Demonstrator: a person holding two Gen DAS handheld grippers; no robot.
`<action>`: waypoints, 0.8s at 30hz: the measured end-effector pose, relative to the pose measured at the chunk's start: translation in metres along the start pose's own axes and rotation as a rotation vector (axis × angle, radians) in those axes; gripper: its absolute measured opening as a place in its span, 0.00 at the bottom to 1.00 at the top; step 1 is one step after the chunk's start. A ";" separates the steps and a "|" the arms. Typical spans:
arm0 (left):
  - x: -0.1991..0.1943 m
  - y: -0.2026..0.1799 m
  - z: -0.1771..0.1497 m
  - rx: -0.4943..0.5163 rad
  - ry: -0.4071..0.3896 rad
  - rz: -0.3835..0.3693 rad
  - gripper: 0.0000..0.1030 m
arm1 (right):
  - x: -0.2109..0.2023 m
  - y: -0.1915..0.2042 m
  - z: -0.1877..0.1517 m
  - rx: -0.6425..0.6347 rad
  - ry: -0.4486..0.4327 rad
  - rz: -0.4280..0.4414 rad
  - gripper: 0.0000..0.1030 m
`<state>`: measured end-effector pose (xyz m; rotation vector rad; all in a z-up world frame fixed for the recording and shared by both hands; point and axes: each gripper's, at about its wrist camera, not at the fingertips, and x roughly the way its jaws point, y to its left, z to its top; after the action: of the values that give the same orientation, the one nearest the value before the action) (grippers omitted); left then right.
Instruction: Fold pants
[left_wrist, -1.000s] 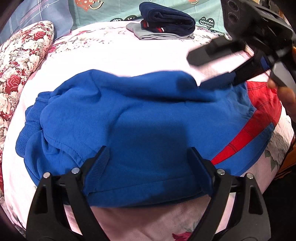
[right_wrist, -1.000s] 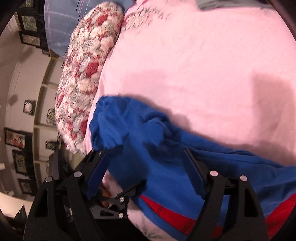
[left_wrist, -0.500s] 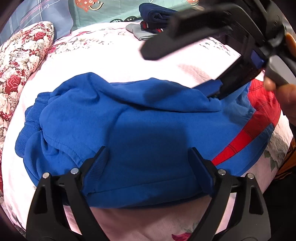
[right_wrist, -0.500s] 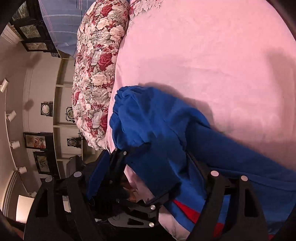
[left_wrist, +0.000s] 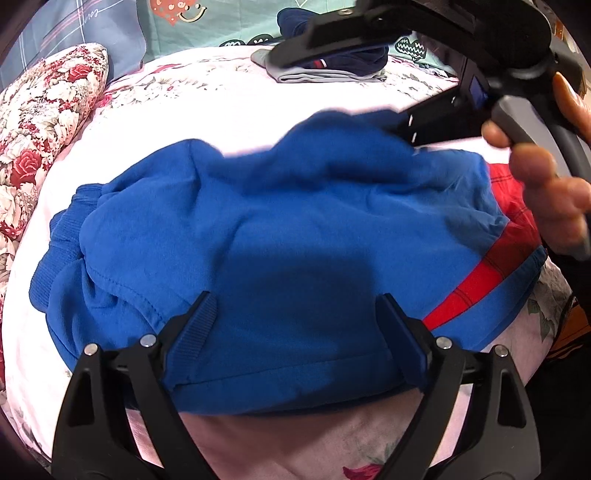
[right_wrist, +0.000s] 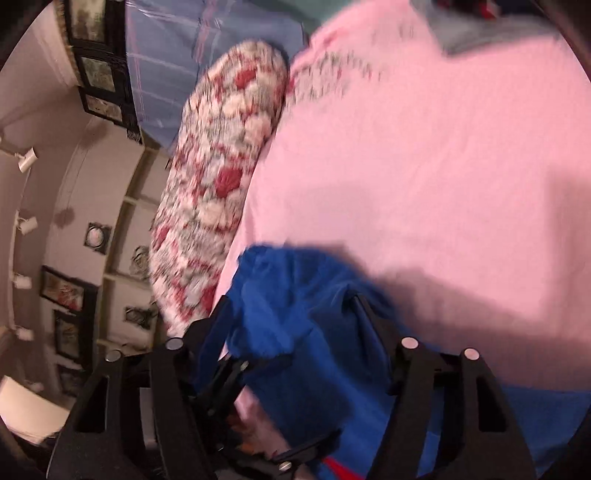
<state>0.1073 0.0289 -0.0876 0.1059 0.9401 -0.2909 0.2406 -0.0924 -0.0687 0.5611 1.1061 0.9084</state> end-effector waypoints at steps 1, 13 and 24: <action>0.000 0.000 0.000 0.001 0.000 0.000 0.87 | -0.006 0.001 0.001 -0.005 -0.023 -0.022 0.65; -0.029 0.002 0.032 -0.024 -0.133 -0.047 0.87 | 0.020 -0.027 -0.007 0.195 0.293 0.053 0.64; 0.025 0.005 0.038 -0.016 0.002 -0.055 0.87 | 0.011 -0.035 0.010 0.192 0.088 0.055 0.65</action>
<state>0.1521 0.0207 -0.0857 0.0659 0.9486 -0.3344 0.2639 -0.1011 -0.0979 0.7175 1.2708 0.8862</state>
